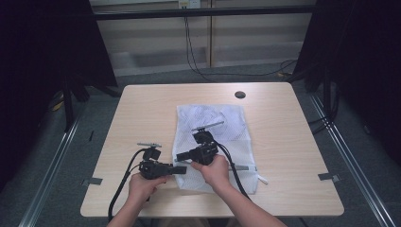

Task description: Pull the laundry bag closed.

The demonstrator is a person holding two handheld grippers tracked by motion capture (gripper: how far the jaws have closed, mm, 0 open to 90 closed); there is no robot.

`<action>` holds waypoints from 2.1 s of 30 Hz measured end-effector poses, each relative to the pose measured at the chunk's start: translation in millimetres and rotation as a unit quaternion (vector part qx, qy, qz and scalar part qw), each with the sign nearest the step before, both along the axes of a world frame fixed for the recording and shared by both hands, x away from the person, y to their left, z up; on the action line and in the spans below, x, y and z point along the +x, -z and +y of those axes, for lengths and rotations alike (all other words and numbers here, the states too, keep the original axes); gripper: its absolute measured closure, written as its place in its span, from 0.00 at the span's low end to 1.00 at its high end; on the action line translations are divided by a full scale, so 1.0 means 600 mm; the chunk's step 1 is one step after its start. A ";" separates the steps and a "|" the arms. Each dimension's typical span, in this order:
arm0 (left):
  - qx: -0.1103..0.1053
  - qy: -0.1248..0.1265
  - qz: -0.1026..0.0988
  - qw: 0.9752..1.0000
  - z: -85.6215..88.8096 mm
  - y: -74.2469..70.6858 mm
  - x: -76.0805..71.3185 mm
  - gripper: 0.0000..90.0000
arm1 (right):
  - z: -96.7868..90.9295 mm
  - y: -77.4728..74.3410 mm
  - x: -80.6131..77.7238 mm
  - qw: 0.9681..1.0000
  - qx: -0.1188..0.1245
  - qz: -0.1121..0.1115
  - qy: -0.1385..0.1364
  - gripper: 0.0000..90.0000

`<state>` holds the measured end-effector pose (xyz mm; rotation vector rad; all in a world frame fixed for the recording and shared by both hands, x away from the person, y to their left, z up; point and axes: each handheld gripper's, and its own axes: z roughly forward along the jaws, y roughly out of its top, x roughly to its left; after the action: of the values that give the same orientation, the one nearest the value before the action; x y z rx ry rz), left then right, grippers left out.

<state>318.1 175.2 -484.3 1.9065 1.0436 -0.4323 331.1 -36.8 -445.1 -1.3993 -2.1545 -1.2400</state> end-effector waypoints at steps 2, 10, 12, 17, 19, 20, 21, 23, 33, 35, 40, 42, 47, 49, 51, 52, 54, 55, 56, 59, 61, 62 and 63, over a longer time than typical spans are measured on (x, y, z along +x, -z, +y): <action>0.000 0.002 0.001 1.000 -0.001 0.001 0.000 0.68 | 0.000 -0.001 -0.001 1.000 0.000 -0.001 0.000 0.96; -0.011 0.000 0.012 1.000 -0.003 0.003 0.002 0.81 | 0.000 -0.003 -0.002 1.000 0.000 -0.003 -0.001 0.96; -0.012 -0.002 0.019 1.000 -0.005 0.004 0.002 0.82 | 0.001 -0.003 -0.003 1.000 0.000 -0.003 -0.001 0.96; -0.010 -0.001 0.018 1.000 -0.005 0.005 0.004 0.90 | 0.002 -0.002 -0.004 1.000 -0.001 -0.001 -0.001 0.96; -0.010 -0.003 0.023 1.000 -0.005 0.003 0.003 0.97 | 0.001 -0.002 -0.003 1.000 -0.002 -0.002 -0.002 0.96; -0.010 0.000 0.022 1.000 -0.003 0.003 0.004 0.98 | 0.001 -0.002 -0.003 1.000 -0.002 -0.001 -0.002 0.96; -0.011 -0.003 0.021 1.000 -0.003 0.002 0.004 0.98 | 0.001 -0.001 -0.003 1.000 0.000 -0.002 -0.001 0.96; -0.010 -0.005 0.021 1.000 -0.002 0.000 0.004 0.98 | 0.000 -0.002 -0.003 1.000 -0.002 -0.002 0.000 0.96; -0.013 -0.007 0.027 1.000 -0.001 -0.004 0.003 0.99 | -0.008 -0.003 -0.006 1.000 -0.003 -0.004 0.001 0.97; -0.014 -0.005 0.025 1.000 0.000 -0.005 0.003 0.99 | -0.010 -0.003 -0.005 1.000 -0.004 -0.003 -0.001 0.97; -0.014 -0.002 0.028 1.000 0.000 -0.005 0.002 0.99 | -0.014 -0.002 -0.006 1.000 -0.003 0.003 -0.001 0.97; -0.014 -0.001 0.028 1.000 0.000 -0.005 0.002 0.99 | -0.016 0.000 -0.006 1.000 0.004 0.006 -0.002 0.97; -0.010 0.000 0.027 1.000 0.001 -0.005 0.002 0.99 | -0.021 0.001 -0.007 1.000 -0.001 0.001 -0.001 0.97; -0.012 -0.002 0.026 1.000 0.003 -0.006 0.003 0.99 | -0.028 0.002 -0.005 1.000 -0.001 0.007 0.005 0.97; -0.016 -0.004 0.028 0.999 0.002 -0.006 0.003 0.99 | -0.034 0.003 -0.005 1.000 -0.003 0.007 0.007 0.97; -0.015 -0.003 0.028 0.999 0.002 -0.006 0.003 0.99 | -0.036 0.002 -0.005 1.000 -0.004 0.006 0.007 0.97; -0.016 -0.003 0.027 1.000 0.001 -0.006 0.003 0.99 | -0.038 0.002 -0.005 1.000 -0.001 0.007 0.007 0.97; -0.015 -0.004 0.027 1.000 0.002 -0.006 0.003 0.99 | -0.039 0.001 -0.005 1.000 -0.002 0.006 0.006 0.97; -0.015 -0.004 0.028 0.999 0.002 -0.006 0.003 0.99 | -0.038 0.001 -0.006 1.000 -0.001 0.007 0.006 0.97; -0.013 -0.003 0.027 1.000 0.002 -0.006 0.003 0.99 | -0.038 0.002 -0.006 1.000 0.000 0.007 0.005 0.97; -0.009 -0.002 0.025 1.000 0.001 -0.006 0.002 0.99 | -0.038 0.003 -0.006 1.000 -0.002 0.009 0.005 0.97; -0.008 0.000 0.020 1.000 0.002 -0.005 0.003 0.99 | -0.038 0.003 -0.006 1.000 -0.003 0.009 0.005 0.97; -0.007 0.000 0.020 1.000 0.002 -0.006 0.003 0.99 | -0.038 0.003 -0.006 1.000 -0.002 0.009 0.005 0.97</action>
<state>319.7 176.3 -481.0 1.8915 1.0638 -0.4788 327.5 -59.7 -446.9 -1.4180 -2.1427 -1.2231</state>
